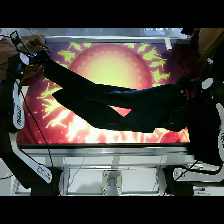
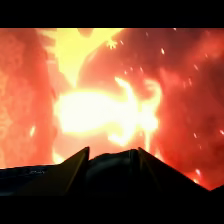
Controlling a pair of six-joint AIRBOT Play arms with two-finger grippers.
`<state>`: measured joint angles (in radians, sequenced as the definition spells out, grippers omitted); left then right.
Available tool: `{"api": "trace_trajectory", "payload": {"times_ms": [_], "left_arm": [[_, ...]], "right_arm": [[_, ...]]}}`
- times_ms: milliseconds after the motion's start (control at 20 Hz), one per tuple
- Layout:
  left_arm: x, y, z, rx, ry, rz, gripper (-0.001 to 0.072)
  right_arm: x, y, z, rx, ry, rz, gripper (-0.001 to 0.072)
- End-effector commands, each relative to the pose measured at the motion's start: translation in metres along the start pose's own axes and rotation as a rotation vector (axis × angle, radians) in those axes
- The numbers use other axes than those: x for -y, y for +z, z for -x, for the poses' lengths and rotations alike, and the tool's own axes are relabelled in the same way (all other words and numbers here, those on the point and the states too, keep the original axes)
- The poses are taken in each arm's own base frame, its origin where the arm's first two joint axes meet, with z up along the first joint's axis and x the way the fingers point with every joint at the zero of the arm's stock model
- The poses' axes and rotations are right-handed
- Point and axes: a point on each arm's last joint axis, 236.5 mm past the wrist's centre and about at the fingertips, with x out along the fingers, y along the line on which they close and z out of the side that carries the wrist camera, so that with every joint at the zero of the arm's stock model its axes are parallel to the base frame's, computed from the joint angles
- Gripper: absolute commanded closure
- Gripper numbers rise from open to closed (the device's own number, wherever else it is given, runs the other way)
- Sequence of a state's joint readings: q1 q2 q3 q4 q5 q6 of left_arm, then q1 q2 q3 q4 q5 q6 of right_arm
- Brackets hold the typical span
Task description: Fold the clothes and pants, and hang the long-sleeved shirts on hangers.
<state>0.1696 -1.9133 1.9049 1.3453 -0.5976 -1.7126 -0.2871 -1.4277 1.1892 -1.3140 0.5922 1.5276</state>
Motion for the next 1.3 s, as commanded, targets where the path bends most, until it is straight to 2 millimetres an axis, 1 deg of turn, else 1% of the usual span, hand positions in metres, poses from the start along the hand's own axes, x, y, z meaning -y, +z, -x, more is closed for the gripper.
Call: {"api": "trace_trajectory", "payload": {"times_ms": [0, 50, 100, 150, 200, 250, 300, 350, 400, 450, 500, 600, 650, 700, 750, 800, 900, 950, 1050, 1150, 1250], "left_arm": [[0.004, -0.003, -0.004, -0.008, -0.024, 0.042, 0.0035], [0.002, 0.002, 0.004, -0.009, -0.02, 0.042, 0.0039], [-0.004, 0.006, 0.015, -0.022, -0.005, 0.033, 0.0044], [-0.016, 0.008, 0.031, -0.058, 0.03, 0.016, 0.0052], [-0.032, 0.005, 0.048, -0.112, 0.075, 0.001, 0.0052], [-0.051, -0.008, 0.068, -0.203, 0.124, 0.003, 0.0119], [-0.07, -0.025, 0.086, -0.303, 0.176, -0.001, 0.0216], [-0.093, -0.052, 0.105, -0.428, 0.247, -0.031, 0.0231], [-0.109, -0.078, 0.121, -0.526, 0.296, -0.03, 0.0232], [-0.113, -0.102, 0.129, -0.588, 0.302, -0.011, 0.0232], [-0.108, -0.121, 0.13, -0.606, 0.273, 0.018, 0.0232], [-0.078, -0.164, 0.124, -0.637, 0.158, 0.12, 0.0232], [-0.063, -0.18, 0.119, -0.635, 0.103, 0.17, 0.0233], [-0.049, -0.19, 0.113, -0.62, 0.053, 0.222, 0.0233], [-0.039, -0.197, 0.108, -0.611, 0.015, 0.28, 0.0232], [-0.034, -0.204, 0.106, -0.616, -0.003, 0.326, 0.0232], [-0.039, -0.222, 0.106, -0.644, 0.009, 0.35, 0.0232], [-0.039, -0.232, 0.108, -0.665, 0.011, 0.361, 0.0232], [-0.041, -0.246, 0.11, -0.693, 0.017, 0.382, 0.0232], [-0.045, -0.254, 0.109, -0.698, 0.028, 0.389, 0.0232], [-0.045, -0.255, 0.104, -0.672, 0.032, 0.393, 0.0232]], "right_arm": [[-0.005, 0.002, 0.001, -0.013, 0.018, -0.024, 0.0318], [-0.004, 0.006, 0.007, -0.014, 0.006, 0.004, 0.0319], [-0.001, 0.011, 0.018, -0.012, -0.016, 0.05, 0.0318], [0.004, 0.017, 0.033, -0.008, -0.045, 0.095, 0.0319], [0.009, 0.021, 0.051, -0.004, -0.069, 0.125, 0.0319], [0.016, 0.023, 0.07, -0.006, -0.089, 0.141, 0.0318], [0.023, 0.022, 0.09, -0.019, -0.101, 0.16, 0.0319], [0.029, 0.017, 0.108, -0.037, -0.113, 0.178, 0.0319], [0.037, 0.009, 0.126, -0.049, -0.125, 0.186, 0.032], [0.042, 0.002, 0.141, -0.047, -0.137, 0.176, 0.0319], [0.047, -0.005, 0.156, -0.033, -0.144, 0.168, 0.032], [0.045, -0.021, 0.181, 0.002, -0.138, 0.155, 0.0319], [0.043, -0.028, 0.191, 0.011, -0.139, 0.158, 0.032], [0.04, -0.034, 0.202, 0.021, -0.138, 0.162, 0.0319], [0.037, -0.036, 0.213, 0.039, -0.138, 0.168, 0.032], [0.035, -0.034, 0.223, 0.065, -0.138, 0.181, 0.032], [0.028, -0.027, 0.237, 0.119, -0.129, 0.195, 0.0319], [0.026, -0.027, 0.24, 0.128, -0.124, 0.194, 0.0319], [0.023, -0.027, 0.239, 0.127, -0.112, 0.188, 0.0319], [0.022, -0.027, 0.238, 0.126, -0.104, 0.183, 0.0319], [0.02, -0.027, 0.238, 0.127, -0.096, 0.179, 0.0319]]}}
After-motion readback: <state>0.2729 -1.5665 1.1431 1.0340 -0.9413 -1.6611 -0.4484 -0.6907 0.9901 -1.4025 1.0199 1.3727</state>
